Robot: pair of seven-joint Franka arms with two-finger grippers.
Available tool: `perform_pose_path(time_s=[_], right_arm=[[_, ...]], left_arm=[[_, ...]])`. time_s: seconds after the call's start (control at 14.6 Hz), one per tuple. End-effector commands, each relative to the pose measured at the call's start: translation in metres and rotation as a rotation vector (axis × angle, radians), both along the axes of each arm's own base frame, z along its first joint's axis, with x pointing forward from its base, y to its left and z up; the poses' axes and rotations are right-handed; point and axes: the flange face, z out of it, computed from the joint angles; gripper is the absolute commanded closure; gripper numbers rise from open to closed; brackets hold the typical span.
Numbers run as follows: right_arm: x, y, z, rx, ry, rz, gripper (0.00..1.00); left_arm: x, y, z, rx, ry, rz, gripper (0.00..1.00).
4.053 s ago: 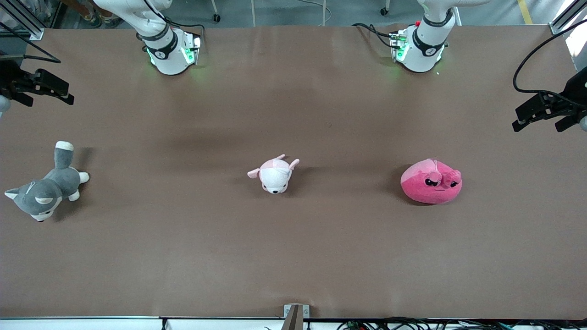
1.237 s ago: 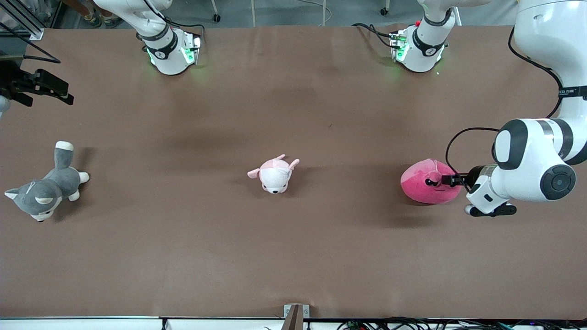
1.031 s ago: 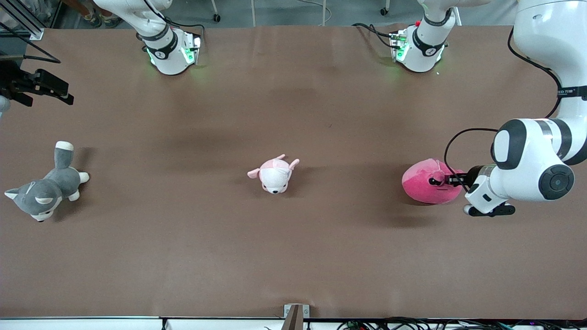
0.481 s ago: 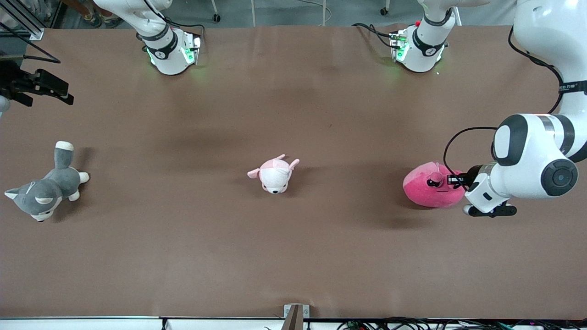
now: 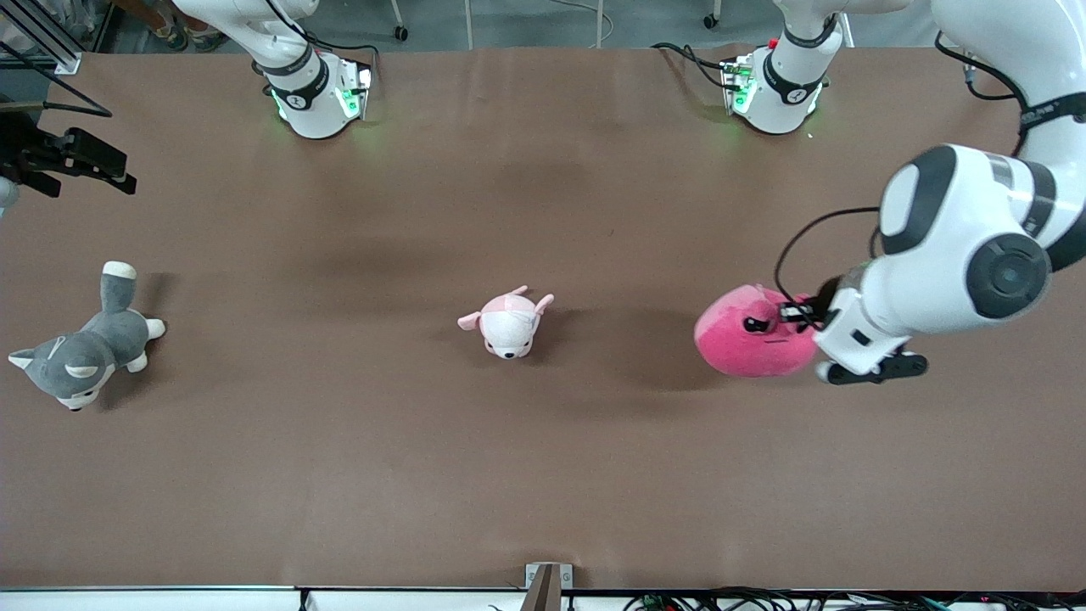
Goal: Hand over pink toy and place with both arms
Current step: 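Lift the pink plush with the left gripper toward the table middle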
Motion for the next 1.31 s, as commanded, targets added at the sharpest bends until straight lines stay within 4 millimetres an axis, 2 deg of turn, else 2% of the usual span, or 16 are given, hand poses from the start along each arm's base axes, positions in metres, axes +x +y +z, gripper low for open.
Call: perform_pose_path(time_s=[0.0, 0.14, 0.21, 0.34, 0.55, 0.69, 0.76, 0.82, 0.96, 1.03, 1.1, 1.24], right_arm=[[-0.006, -0.006, 0.011, -0.017, -0.021, -0.007, 0.0], [-0.001, -0.014, 0.006, -0.018, -0.021, -0.023, 0.0], [0.004, -0.023, -0.001, -0.018, -0.011, -0.043, 0.0], [0.024, -0.033, -0.028, -0.008, 0.011, -0.061, 0.0], [0.038, -0.043, -0.044, -0.004, 0.002, -0.071, 0.0], [0.047, -0.043, -0.051, -0.01, -0.016, -0.068, 0.0], [0.057, -0.042, -0.064, -0.017, -0.013, -0.065, 0.0], [0.07, -0.04, -0.087, -0.02, 0.009, -0.058, 0.0], [0.075, -0.027, -0.089, -0.019, 0.0, -0.052, 0.0], [0.076, -0.011, -0.09, -0.012, 0.001, -0.07, 0.0], [0.076, -0.003, -0.091, -0.014, 0.007, -0.165, 0.0], [0.074, 0.043, -0.096, 0.016, 0.042, -0.341, 0.0]], left_arm=[[-0.019, -0.064, 0.04, -0.02, -0.021, 0.057, 1.0], [-0.04, -0.119, 0.065, -0.036, -0.057, 0.072, 1.0], [-0.05, -0.138, 0.071, -0.036, -0.063, 0.08, 1.0], [-0.072, -0.172, 0.082, -0.041, -0.074, 0.061, 1.0], [-0.103, -0.219, 0.098, -0.062, -0.101, 0.043, 1.0], [-0.122, -0.249, 0.105, -0.093, -0.13, 0.023, 1.0], [-0.134, -0.265, 0.107, -0.108, -0.143, 0.015, 1.0], [-0.147, -0.282, 0.107, -0.119, -0.151, 0.011, 1.0], [-0.162, -0.312, 0.104, -0.156, -0.173, 0.062, 1.0], [-0.166, -0.323, 0.1, -0.172, -0.178, 0.089, 1.0], [-0.165, -0.328, 0.101, -0.194, -0.191, 0.11, 1.0], [-0.177, -0.348, 0.09, -0.21, -0.192, 0.09, 1.0]])
